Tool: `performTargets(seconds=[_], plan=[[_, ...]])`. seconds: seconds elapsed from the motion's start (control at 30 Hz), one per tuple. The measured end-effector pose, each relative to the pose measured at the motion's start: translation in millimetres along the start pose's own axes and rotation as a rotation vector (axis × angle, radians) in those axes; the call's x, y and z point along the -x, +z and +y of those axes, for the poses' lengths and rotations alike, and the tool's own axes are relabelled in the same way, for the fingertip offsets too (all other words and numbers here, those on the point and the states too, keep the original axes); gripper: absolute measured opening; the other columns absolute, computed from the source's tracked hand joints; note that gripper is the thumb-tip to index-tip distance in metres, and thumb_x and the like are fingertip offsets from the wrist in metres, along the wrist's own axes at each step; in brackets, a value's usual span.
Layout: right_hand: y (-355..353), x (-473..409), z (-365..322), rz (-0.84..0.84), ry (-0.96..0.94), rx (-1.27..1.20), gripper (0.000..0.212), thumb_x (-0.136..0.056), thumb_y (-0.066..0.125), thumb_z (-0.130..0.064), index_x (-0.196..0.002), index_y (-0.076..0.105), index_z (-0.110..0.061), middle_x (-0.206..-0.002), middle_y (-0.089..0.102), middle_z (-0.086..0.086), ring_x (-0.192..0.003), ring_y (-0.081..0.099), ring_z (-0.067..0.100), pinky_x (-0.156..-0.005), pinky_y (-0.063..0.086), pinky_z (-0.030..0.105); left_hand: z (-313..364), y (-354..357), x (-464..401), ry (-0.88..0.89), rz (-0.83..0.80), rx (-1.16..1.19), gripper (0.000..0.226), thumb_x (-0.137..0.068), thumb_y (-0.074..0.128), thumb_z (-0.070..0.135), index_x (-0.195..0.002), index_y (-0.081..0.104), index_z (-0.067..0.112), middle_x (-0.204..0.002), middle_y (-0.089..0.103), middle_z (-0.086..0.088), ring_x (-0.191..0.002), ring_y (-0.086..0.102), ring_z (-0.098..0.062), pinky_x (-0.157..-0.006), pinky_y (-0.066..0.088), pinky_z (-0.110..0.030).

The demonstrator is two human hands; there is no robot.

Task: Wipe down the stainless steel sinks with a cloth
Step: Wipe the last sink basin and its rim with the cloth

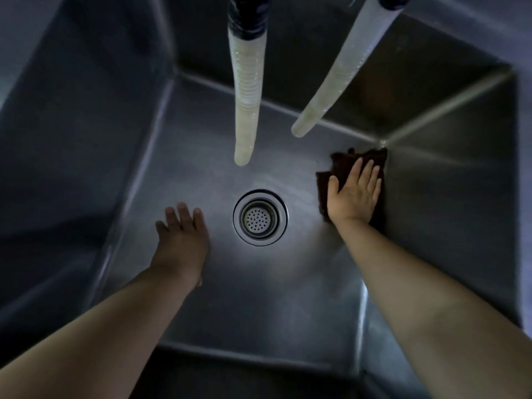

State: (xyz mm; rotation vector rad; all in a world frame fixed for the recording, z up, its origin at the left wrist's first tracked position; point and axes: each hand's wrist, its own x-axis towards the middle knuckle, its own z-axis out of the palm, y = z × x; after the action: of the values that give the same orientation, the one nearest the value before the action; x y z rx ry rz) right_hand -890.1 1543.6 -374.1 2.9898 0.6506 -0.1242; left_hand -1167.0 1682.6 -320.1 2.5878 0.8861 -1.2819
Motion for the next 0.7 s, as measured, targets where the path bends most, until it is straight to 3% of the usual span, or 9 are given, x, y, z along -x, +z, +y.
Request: performTargets(seconds=[0.13,0.23,0.37,0.7], plan=[[2,64,2,-0.032,0.04,-0.028,0.074,-0.092,0.039,-0.044,-0.15,0.013,-0.007,-0.158,0.011,0.018,-0.146,0.006,0.031,-0.119,0.001,0.042,1,-5,7,-0.007,0.007,0.003,0.124,-0.071,0.078,0.038,-0.145,-0.011,-0.007,-0.15,-0.004,-0.036,-0.138,0.008,-0.054,-0.112,0.022,-0.055],[4,121,-1,-0.076,0.072,-0.041,0.076,-0.087,0.032,-0.047,-0.149,0.019,-0.005,-0.156,0.016,0.021,-0.145,0.012,0.034,-0.117,0.004,0.046,2,-7,10,-0.004,0.016,0.026,0.114,-0.078,0.073,0.031,-0.145,-0.011,-0.006,-0.15,-0.004,-0.036,-0.138,0.008,-0.054,-0.112,0.022,-0.055],[9,169,-7,-0.129,0.089,-0.033,0.079,-0.083,0.026,-0.05,-0.148,0.024,-0.004,-0.154,0.02,0.023,-0.144,0.015,0.038,-0.117,0.008,0.051,0,-9,10,0.009,-0.013,0.016,0.124,-0.071,0.078,0.041,-0.146,-0.011,-0.004,-0.151,-0.005,-0.035,-0.138,0.006,-0.053,-0.113,0.021,-0.055],[6,83,2,-0.103,-0.031,0.043,0.078,-0.086,0.032,-0.055,-0.151,0.013,-0.018,-0.158,0.01,0.017,-0.146,0.003,0.032,-0.118,0.0,0.046,1,-4,5,0.012,0.015,-0.008,0.123,-0.071,0.077,0.041,-0.145,-0.009,-0.006,-0.149,-0.002,-0.037,-0.137,0.01,-0.054,-0.111,0.023,-0.054]])
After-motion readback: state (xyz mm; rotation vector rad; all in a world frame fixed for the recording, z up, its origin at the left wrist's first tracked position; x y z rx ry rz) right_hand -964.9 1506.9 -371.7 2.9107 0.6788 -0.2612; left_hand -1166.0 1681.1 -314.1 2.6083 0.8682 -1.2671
